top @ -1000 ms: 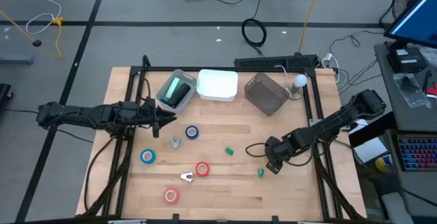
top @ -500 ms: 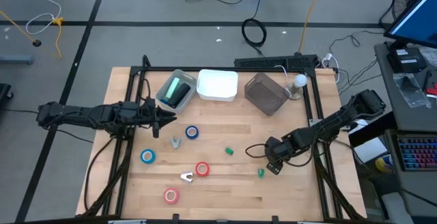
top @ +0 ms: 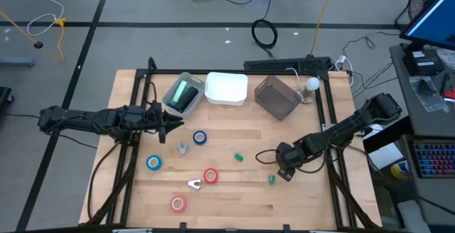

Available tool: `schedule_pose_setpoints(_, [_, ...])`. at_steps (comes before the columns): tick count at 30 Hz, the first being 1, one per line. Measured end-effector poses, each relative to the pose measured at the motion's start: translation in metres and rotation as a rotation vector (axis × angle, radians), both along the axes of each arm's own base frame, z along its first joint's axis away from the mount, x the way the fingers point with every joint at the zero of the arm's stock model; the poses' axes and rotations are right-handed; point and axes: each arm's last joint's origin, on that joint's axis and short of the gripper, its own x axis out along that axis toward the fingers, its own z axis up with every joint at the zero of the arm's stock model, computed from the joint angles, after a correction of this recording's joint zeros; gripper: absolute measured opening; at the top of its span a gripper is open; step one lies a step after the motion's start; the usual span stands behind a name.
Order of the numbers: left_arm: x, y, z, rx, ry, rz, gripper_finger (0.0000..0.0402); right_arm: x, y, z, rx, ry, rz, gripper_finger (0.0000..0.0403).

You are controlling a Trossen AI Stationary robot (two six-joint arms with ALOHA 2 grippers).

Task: Pick and place Stapler, Stapler remover, tape
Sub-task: Put the yellow stapler into the gray bin

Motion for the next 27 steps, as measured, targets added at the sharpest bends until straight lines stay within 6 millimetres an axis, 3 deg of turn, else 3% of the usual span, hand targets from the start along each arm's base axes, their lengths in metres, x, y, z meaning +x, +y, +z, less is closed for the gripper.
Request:
schedule_pose_setpoints(17, [0.000, 0.000, 0.000, -0.002, -0.001, 0.001, 0.0115, -0.002, 0.000, 0.002, 0.011, -0.006, 0.050, 0.0067])
schedule_pose_setpoints(27, [0.000, 0.000, 0.001, -0.009, -0.015, 0.002, 0.0115, -0.002, -0.006, 0.030, 0.086, -0.176, -0.001, 0.0065])
